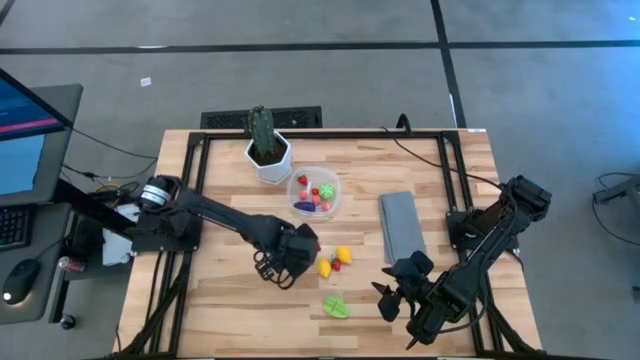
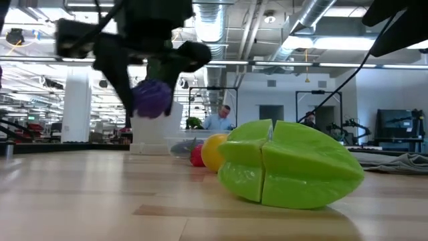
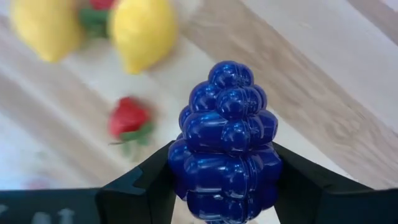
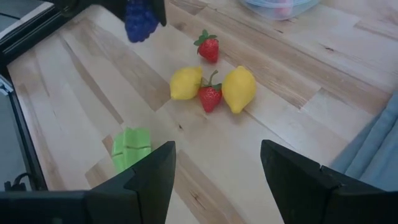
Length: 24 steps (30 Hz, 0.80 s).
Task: Pick and placing Produce into tupperware
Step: Put the blueberry into the transparent bin
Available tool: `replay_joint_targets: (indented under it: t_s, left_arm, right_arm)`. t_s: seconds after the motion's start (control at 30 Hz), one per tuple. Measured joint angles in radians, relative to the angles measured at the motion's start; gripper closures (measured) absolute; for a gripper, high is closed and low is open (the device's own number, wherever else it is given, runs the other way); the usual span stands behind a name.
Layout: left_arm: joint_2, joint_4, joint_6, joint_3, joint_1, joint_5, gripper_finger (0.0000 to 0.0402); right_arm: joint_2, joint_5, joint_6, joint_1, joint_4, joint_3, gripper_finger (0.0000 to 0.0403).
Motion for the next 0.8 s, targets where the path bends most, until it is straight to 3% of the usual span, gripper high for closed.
replay_joint_targets:
  t_s: [0.4,0.8]
  left_arm:
    - [-0.001,-0.103,0.024,0.160,0.124,-0.068,0.0210]
    - [-0.001,-0.103,0.036,0.191,0.288,-0.095,0.0211]
  right_arm:
    - [0.000,0.000,-0.018,0.000,0.003,0.000,0.0143]
    - [0.000,0.000,-0.018,0.000,0.002,0.000,0.0143]
